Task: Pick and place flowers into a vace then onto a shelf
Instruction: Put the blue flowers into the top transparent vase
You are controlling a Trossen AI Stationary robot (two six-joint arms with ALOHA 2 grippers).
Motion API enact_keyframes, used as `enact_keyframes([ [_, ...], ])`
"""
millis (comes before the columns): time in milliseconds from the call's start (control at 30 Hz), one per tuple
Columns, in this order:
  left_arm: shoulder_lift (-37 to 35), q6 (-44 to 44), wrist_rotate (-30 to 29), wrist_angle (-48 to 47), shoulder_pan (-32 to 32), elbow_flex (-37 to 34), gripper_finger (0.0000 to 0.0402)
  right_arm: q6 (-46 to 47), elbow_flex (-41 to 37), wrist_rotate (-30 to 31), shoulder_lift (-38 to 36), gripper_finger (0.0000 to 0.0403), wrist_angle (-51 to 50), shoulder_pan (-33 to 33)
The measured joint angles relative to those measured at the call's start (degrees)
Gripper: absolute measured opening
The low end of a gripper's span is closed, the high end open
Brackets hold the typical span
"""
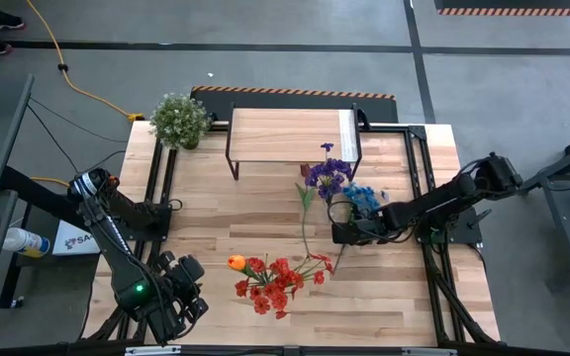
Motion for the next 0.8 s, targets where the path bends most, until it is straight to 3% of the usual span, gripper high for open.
enact_keyframes([
  [467,0.0,-0.01,-0.07,0.03,-0.01,0.0,0.0138,-0.42,-0.07,-1.2,0.09,0.0014,-0.13,0.02],
  [800,0.0,-0.02,-0.1,0.05,0.01,0.0,0.0138,-0.24,0.11,-6.81,-0.07,0.0025,-4.06,0.04],
])
